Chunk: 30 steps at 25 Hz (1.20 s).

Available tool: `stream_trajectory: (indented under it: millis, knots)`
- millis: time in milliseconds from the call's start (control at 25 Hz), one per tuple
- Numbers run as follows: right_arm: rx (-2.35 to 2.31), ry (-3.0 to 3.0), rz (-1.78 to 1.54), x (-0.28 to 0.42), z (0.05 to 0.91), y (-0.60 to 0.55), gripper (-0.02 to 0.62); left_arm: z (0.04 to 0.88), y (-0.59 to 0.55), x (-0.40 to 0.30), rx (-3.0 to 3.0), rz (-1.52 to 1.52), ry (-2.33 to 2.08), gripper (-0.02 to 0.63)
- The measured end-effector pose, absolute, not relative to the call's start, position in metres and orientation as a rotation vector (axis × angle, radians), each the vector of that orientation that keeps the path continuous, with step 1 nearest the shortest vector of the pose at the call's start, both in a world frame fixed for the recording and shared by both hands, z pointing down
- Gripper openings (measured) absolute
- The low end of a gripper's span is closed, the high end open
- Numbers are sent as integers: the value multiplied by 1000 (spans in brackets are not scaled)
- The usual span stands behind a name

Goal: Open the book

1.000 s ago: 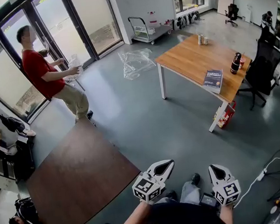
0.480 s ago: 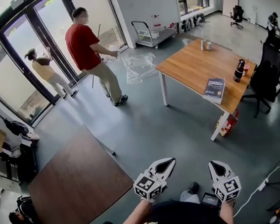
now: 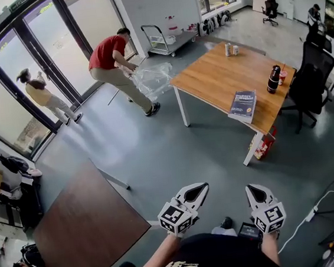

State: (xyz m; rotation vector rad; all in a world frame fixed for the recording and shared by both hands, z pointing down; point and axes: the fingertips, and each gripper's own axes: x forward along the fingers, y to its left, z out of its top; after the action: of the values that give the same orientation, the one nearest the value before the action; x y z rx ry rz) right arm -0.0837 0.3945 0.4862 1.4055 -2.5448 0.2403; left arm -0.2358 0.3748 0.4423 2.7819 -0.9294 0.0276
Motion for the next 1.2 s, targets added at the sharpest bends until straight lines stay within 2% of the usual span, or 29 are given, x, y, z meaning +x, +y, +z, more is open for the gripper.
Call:
stream_trajectory:
  millis: [1200]
  knots:
    - [1471,-2544,313,43,498,362,-12,443,347,-115,2822,131,-895,6]
